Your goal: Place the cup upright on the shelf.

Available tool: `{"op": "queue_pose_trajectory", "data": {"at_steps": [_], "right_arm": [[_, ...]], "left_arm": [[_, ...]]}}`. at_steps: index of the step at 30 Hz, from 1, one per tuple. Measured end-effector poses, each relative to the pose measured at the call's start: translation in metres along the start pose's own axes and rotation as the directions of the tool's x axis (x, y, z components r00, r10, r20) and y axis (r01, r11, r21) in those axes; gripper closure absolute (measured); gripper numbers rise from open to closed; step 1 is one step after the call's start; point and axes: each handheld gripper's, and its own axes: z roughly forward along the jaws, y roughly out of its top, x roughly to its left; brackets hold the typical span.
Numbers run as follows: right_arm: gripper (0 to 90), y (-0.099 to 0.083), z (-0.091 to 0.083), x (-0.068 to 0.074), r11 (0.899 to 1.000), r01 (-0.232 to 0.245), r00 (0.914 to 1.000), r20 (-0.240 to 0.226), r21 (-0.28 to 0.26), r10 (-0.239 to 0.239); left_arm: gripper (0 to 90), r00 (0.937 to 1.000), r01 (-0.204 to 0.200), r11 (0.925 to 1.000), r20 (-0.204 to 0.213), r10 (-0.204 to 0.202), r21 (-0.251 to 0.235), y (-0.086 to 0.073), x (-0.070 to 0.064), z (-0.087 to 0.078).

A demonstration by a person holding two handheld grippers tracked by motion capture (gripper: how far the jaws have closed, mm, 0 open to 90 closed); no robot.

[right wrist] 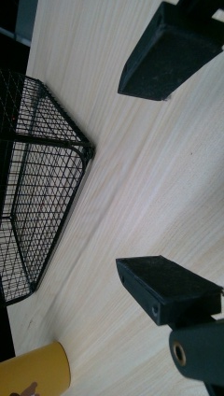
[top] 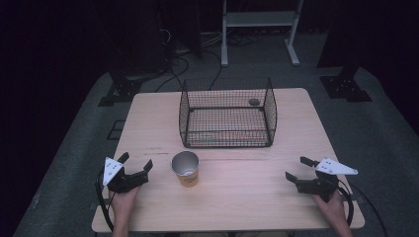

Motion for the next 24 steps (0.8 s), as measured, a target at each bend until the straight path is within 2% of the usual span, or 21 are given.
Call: {"op": "queue_pose_trajectory", "data": {"at_steps": [14, 18, 24], "right_arm": [[13.0, 0.0, 0.0, -0.001, 1.0, -0.012, 0.9999, 0.006, -0.003, 0.012], [13.0, 0.0, 0.0, -0.001, 1.0, -0.016, 0.9999, 0.007, -0.002, 0.016], [13.0, 0.0, 0.0, -0.001, 1.0, -0.012, 0.9998, 0.012, -0.001, 0.012]], "left_arm": [[2.0, 0.9988, -0.031, 0.9995, 0.037, 0.031, 0.0, 0.001, -0.004, -0.001], [2.1, 0.9966, -0.049, 0.9987, 0.067, 0.049, 0.009, -0.001, -0.011, -0.003], [2.1, 0.9943, -0.057, 0.9984, 0.09, 0.057, -0.006, 0.0, -0.02, -0.005]]}}
